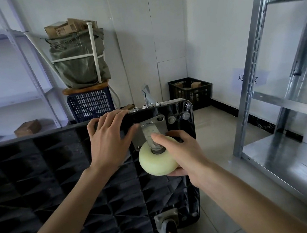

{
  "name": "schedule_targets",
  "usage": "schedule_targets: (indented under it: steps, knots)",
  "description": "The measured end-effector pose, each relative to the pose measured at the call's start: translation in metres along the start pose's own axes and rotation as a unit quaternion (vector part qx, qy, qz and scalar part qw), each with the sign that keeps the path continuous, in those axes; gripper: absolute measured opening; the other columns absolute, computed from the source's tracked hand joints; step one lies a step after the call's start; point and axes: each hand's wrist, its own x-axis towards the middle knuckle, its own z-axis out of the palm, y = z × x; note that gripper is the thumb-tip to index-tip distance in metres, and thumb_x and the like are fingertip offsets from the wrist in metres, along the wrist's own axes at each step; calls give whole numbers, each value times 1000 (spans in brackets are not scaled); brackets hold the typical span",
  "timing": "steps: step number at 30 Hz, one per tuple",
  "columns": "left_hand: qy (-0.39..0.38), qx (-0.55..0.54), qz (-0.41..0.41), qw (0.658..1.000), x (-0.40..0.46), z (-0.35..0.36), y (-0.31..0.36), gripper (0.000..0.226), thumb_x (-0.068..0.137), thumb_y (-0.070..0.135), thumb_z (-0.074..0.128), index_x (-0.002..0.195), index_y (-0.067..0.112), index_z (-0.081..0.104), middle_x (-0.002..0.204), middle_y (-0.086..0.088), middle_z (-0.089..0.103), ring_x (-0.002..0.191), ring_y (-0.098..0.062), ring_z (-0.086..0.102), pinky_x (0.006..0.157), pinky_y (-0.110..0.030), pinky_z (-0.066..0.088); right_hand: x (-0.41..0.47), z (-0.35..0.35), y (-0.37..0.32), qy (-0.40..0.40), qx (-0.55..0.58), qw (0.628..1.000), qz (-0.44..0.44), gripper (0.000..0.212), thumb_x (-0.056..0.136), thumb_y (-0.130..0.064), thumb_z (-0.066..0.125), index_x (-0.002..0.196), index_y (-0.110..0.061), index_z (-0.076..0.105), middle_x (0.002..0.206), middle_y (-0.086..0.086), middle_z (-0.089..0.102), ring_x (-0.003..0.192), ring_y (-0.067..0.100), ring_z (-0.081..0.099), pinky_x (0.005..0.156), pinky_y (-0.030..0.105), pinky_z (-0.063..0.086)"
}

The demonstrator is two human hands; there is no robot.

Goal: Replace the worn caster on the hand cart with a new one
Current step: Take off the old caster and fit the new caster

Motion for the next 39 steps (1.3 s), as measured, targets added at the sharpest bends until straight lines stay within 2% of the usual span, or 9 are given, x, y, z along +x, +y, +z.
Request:
schedule_targets:
  steps: [7, 22, 33, 39]
  knots:
    - [-2, 0, -5, 1000, 5, 0, 1, 48, 93, 57, 61, 129, 27, 61, 131, 9, 60, 125, -16, 50, 107, -41, 25, 5, 2, -5, -1, 3, 1000, 26, 49, 72, -56, 84, 111, -35, 64, 117, -3, 64, 99, 25, 69, 54, 33, 60]
    - [10, 7, -6, 1000, 11, 6, 0, 48, 91, 58, 62, 125, 24, 65, 123, 6, 61, 119, -20, 53, 102, -44, 28, 14, 2, -7, -7, 7, 999, 54, 45, 72, -55, 84, 106, -31, 66, 117, 1, 65, 99, 27, 70, 54, 33, 60]
    - [36, -6, -21, 999, 17, 9, -1, 32, 93, 48, 66, 116, 27, 68, 115, 7, 62, 112, -21, 54, 97, -43, 29, 16, 6, -11, -8, 29, 998, 54, 46, 73, -56, 84, 105, -29, 65, 117, 1, 63, 98, 32, 71, 54, 34, 61]
    - [-19, 1, -14, 1000, 23, 9, 0, 52, 86, 65, 62, 123, 28, 64, 115, 7, 62, 112, -19, 53, 101, -44, 27, 16, 3, -14, -22, 13, 998, 58, 51, 74, -58, 83, 109, -28, 62, 118, 1, 63, 99, 30, 71, 54, 33, 60]
